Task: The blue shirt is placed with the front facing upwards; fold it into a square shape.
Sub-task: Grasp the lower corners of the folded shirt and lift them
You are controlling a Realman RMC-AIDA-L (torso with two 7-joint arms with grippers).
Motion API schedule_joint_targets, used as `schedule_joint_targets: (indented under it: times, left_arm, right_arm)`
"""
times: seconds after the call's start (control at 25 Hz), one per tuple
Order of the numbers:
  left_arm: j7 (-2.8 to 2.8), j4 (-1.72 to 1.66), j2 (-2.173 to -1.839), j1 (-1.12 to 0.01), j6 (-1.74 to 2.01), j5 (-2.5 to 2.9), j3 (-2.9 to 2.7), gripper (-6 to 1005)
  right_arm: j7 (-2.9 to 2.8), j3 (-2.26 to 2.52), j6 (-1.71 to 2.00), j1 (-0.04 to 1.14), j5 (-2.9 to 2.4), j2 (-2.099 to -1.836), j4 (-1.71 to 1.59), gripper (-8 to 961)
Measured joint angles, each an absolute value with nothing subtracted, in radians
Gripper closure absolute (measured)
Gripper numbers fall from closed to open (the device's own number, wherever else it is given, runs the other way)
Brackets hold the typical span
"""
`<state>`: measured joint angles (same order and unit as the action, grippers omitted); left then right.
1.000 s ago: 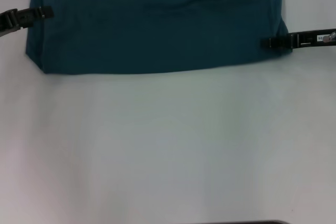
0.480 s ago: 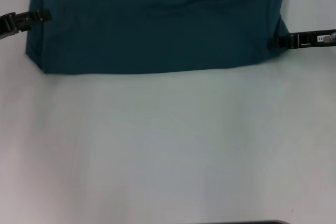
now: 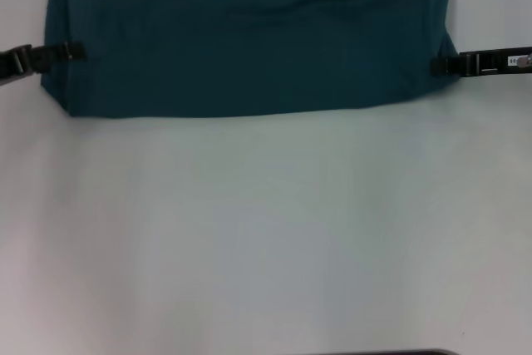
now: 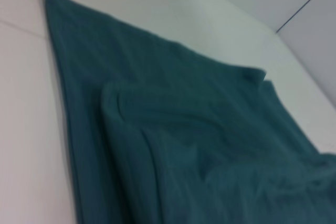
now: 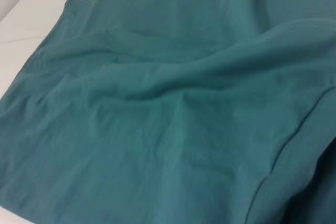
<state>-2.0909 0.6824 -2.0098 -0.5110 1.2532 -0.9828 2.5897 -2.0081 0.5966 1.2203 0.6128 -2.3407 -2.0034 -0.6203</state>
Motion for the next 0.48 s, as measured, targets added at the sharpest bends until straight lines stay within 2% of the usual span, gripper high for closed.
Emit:
schedule_joint_targets:
  times: [0.48]
  left_arm:
    - [-2.091, 0.679, -2.025, -0.509, 1.185, -0.94, 2.53, 167]
  right_arm:
    - [-2.012, 0.595, 1.213, 0.612, -2.341, -2.004, -0.62, 924]
